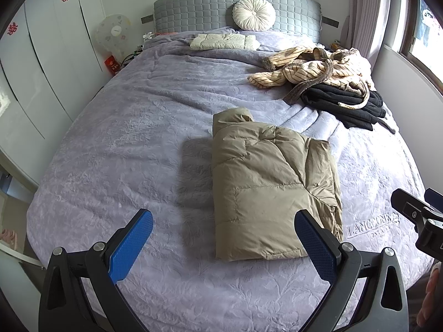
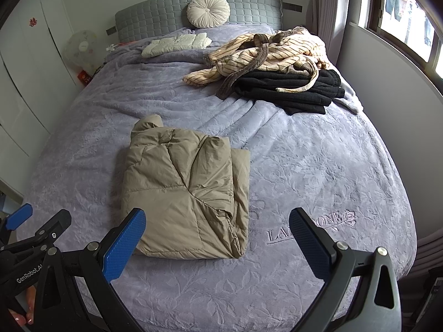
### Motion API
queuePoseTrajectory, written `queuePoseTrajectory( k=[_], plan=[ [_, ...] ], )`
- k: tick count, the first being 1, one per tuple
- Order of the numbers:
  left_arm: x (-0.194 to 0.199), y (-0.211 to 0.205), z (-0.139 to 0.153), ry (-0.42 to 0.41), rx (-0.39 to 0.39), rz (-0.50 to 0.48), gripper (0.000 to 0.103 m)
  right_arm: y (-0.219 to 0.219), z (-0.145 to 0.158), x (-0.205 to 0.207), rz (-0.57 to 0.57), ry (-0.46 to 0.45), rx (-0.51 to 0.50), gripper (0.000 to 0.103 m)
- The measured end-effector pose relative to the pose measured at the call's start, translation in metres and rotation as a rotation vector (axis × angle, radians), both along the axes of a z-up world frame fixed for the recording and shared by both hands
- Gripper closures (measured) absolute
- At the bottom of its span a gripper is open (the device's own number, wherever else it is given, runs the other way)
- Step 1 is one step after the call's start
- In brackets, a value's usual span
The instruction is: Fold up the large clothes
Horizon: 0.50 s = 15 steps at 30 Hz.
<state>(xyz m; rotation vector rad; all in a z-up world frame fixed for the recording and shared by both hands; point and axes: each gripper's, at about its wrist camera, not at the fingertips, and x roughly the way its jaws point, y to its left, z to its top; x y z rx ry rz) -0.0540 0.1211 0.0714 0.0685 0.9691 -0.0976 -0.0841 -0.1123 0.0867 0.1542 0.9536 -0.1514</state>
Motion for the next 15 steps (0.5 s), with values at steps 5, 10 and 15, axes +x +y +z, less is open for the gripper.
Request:
queuePoseTrajectory(
  k=[5, 10, 15],
  plan=[
    [0.0002, 0.0003, 0.0004, 0.0, -0.001, 0.0, 0.001, 0.0002, 0.0007, -0.0003, 0.0, 0.0, -0.001, 0.0],
    [0.0007, 0.0005, 0.0002, -0.001, 0.0, -0.002, 0.001, 0.0003, 0.0008, -0.0004, -0.001, 0.0, -0.001, 0.0],
    [0.0007, 0.0006, 0.0002, 0.0, 0.0, -0.002, 0.001, 0.0009, 0.0, -0.0012, 0.0, 0.0, 0.0, 0.0]
  ],
)
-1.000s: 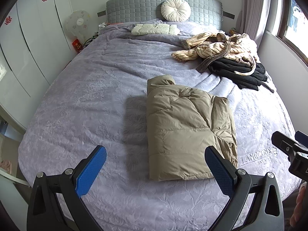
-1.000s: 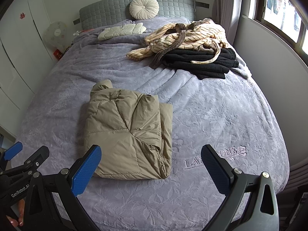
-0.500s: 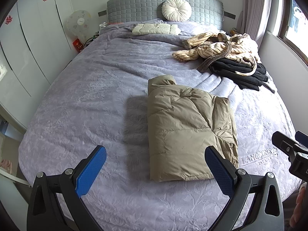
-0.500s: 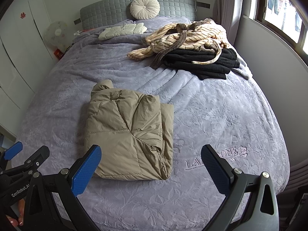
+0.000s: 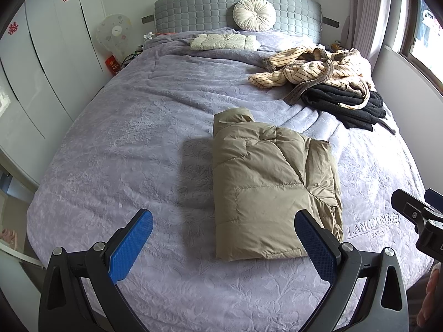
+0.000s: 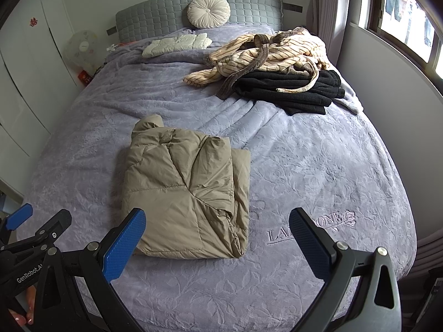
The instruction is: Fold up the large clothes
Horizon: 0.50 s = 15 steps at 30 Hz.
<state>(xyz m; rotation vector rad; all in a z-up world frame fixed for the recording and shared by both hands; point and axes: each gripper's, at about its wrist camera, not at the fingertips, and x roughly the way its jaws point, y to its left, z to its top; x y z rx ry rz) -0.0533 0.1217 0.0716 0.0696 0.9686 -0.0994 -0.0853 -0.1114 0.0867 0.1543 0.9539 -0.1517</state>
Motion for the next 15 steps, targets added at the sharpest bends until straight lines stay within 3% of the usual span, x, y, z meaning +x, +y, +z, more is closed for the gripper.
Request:
queuePoseTrajectory(
  k=[15],
  plan=[
    [0.0001, 0.001, 0.0003, 0.0, -0.002, -0.003, 0.001, 0.0007, 0.0012, -0.001, 0.001, -0.001, 0.0, 0.0]
  ],
)
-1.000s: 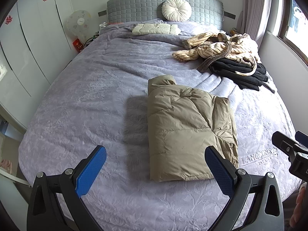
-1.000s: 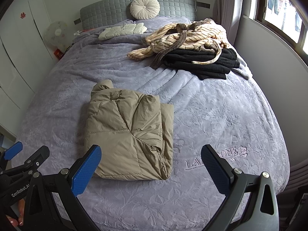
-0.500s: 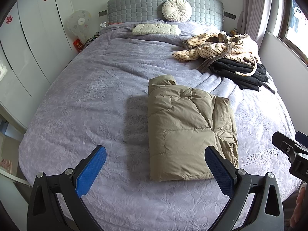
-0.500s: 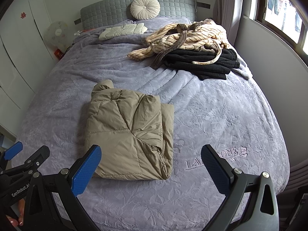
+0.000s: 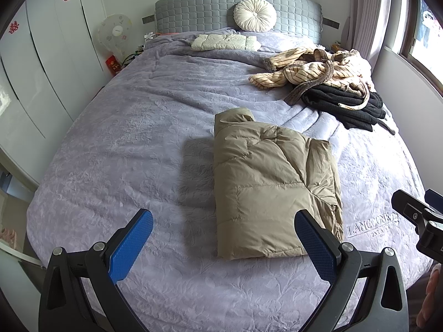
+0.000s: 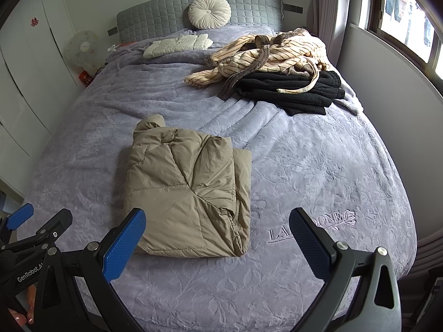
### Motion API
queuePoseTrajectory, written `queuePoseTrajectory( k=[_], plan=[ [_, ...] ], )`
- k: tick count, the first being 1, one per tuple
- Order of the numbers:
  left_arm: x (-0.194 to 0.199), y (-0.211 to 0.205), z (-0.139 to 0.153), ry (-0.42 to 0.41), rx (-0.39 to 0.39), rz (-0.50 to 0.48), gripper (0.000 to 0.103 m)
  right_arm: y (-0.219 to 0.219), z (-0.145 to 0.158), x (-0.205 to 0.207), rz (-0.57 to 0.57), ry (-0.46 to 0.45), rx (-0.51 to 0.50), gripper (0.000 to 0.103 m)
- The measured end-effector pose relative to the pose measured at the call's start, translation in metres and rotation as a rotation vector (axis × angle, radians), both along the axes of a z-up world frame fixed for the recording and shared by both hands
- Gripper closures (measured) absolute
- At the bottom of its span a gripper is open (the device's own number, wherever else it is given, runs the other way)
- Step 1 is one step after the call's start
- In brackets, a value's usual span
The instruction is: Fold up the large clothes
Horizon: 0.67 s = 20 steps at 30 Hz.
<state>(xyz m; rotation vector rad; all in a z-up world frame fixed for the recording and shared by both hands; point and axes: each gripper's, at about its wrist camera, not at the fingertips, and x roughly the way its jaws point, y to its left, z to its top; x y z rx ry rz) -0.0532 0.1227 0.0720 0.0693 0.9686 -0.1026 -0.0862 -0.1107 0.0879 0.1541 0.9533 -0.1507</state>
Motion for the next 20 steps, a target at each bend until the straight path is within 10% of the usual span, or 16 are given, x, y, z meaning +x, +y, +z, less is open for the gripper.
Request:
queuePoseTrajectory(
  k=[20],
  plan=[
    [-0.0055, -0.0002, 0.0081, -0.011, -0.016, -0.002, 0.001, 0.0024, 0.0002, -0.0018, -0.003, -0.001, 0.002, 0.0]
  ],
)
